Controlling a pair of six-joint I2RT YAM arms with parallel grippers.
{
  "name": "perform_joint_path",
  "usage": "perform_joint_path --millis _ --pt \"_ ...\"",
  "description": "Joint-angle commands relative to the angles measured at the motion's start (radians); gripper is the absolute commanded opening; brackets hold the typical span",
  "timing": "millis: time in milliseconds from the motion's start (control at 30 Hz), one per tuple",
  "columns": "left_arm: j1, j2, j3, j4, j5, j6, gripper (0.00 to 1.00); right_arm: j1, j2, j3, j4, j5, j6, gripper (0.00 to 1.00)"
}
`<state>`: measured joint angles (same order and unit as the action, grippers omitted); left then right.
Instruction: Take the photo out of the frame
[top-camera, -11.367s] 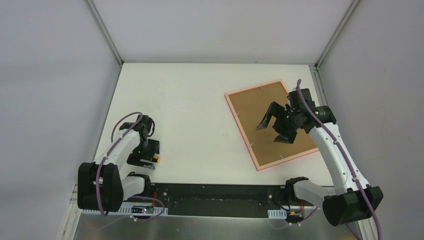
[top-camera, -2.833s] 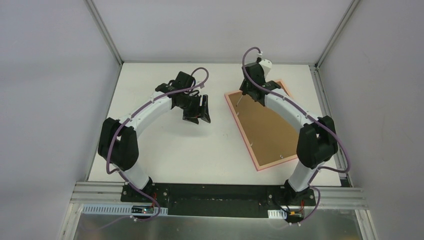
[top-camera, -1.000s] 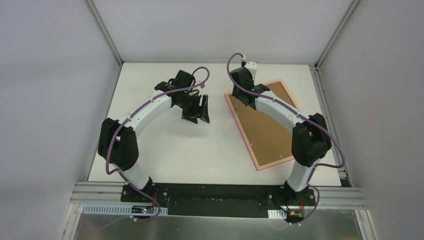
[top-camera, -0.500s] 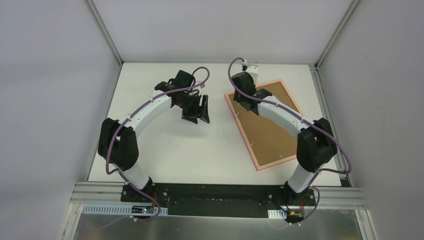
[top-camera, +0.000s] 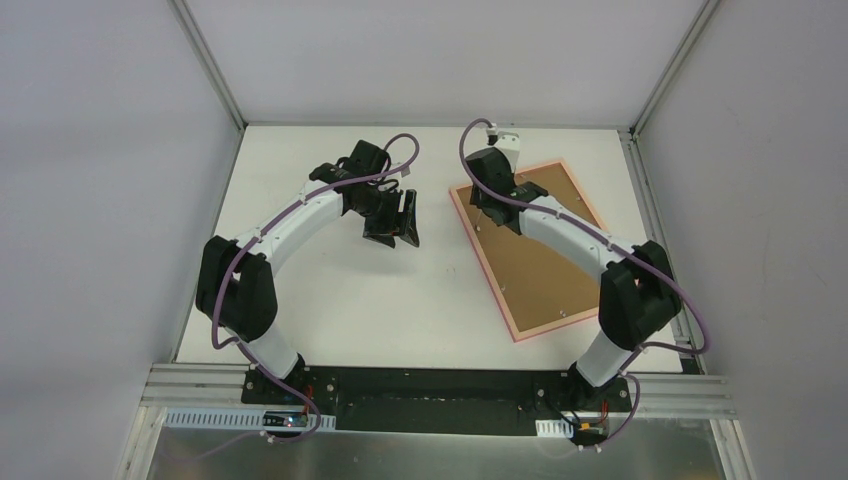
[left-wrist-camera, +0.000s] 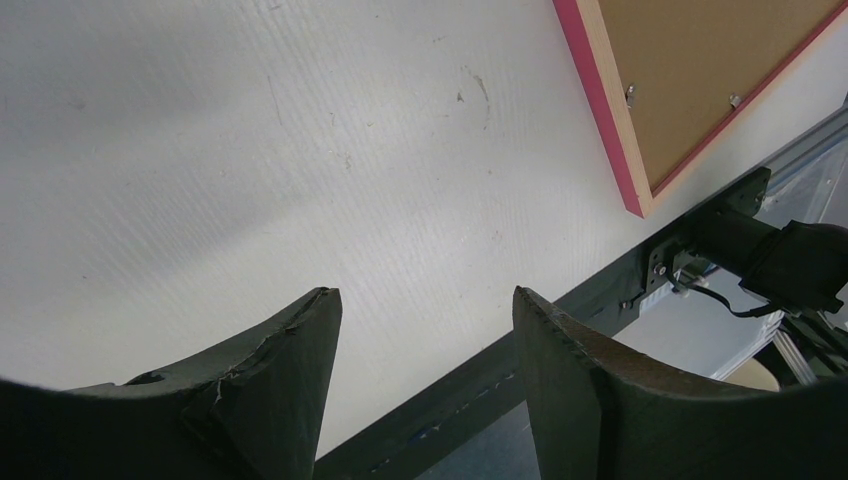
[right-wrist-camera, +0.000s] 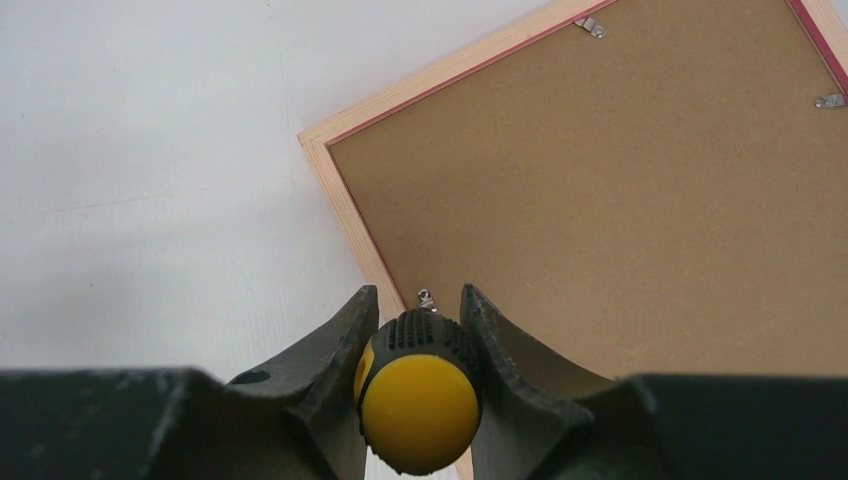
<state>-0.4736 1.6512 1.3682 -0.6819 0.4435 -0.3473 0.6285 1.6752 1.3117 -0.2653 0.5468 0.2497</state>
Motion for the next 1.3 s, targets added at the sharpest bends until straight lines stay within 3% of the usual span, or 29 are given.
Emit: perform_joint_path --millis 0,233,433,567,900,1267 --pt "0.006 -0.011 0.023 -0.015 0.019 0.021 0.65 0.006 -0.043 -0.031 -0.044 0.05 -0.026 0.0" --pt "0.006 -0.008 0.028 -0.017 0.021 0.018 0.65 0.007 -0.081 -0.013 -0.102 0.042 -0.025 0.0" --pt "0.005 0.01 0.035 -0.013 0.032 0.001 0.65 0.007 -0.254 -0.066 -0.279 -0.105 0.075 0.0" --pt "0.006 0.041 0.045 0.001 0.062 -0.04 0.65 0.007 -0.357 -0.158 -0.337 -0.103 0.151 0.0" --pt "-0.07 0.249 0.092 0.224 0.119 -0.4 0.62 -0.02 -0.451 -0.23 -0.434 -0.056 0.244 0.0" --pt "-0.195 0.467 0.259 0.237 -0.082 -0.698 0.58 -0.036 -0.511 -0.25 -0.464 -0.086 0.268 0.0"
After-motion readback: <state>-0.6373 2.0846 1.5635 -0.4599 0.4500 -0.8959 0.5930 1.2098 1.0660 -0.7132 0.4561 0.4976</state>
